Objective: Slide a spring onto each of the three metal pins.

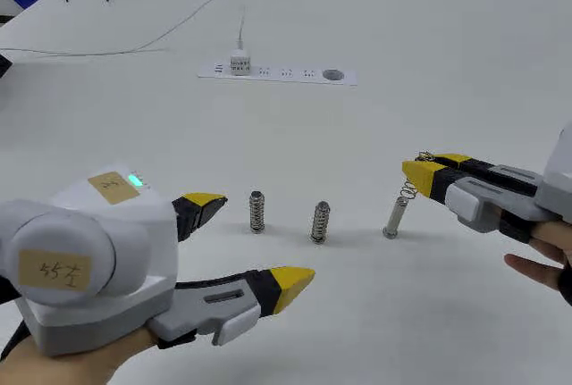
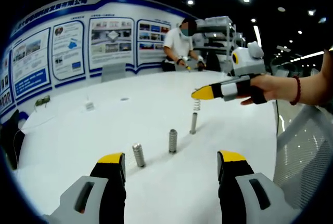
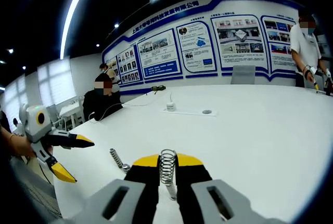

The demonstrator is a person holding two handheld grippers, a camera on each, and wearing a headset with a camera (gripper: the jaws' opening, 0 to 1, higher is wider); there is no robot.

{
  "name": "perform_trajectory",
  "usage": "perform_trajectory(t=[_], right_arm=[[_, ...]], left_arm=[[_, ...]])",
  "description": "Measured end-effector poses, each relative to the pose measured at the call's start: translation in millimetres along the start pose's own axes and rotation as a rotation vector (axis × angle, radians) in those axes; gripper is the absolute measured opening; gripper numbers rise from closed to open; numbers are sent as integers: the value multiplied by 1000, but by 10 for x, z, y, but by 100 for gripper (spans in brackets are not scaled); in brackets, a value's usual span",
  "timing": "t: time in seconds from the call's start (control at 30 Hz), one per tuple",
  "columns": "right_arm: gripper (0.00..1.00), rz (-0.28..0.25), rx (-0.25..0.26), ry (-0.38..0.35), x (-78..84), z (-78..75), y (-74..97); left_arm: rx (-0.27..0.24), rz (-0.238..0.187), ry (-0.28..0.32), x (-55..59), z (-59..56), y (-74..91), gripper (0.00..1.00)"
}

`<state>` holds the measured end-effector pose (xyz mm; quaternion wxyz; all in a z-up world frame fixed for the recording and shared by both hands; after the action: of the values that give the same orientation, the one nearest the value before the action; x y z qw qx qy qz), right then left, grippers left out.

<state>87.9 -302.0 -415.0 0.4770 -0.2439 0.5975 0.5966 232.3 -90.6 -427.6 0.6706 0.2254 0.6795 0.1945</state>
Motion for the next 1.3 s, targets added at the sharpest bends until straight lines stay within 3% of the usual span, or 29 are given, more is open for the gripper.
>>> perform_trajectory(t=[0.47, 0.73, 1.07, 1.3], right_arm=[[12, 11, 13, 15, 65, 0, -54], [12, 28, 23, 50, 107, 29, -76], [12, 69, 49, 83, 188, 45, -119], [12, 85, 53, 78, 232, 35, -148]], left_arm=[[-31, 6, 15, 38, 42, -6, 84], [-27, -4, 62, 50, 73, -1, 90], [-43, -3, 43, 47, 87, 4, 95], [-39, 3, 34, 59, 78, 2, 93]])
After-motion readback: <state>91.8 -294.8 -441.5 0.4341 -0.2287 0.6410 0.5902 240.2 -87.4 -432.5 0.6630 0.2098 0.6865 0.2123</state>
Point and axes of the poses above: the centre of the closed fingertips' face, and the gripper's own axes: y roughly backward along the fingers, z roughly to its left, x roughly out of its underside, the point moved 9 cm from there along y, roughly backward along the fingers, and after that the axes turned 12 degrees about z, right-handed, at the moved point
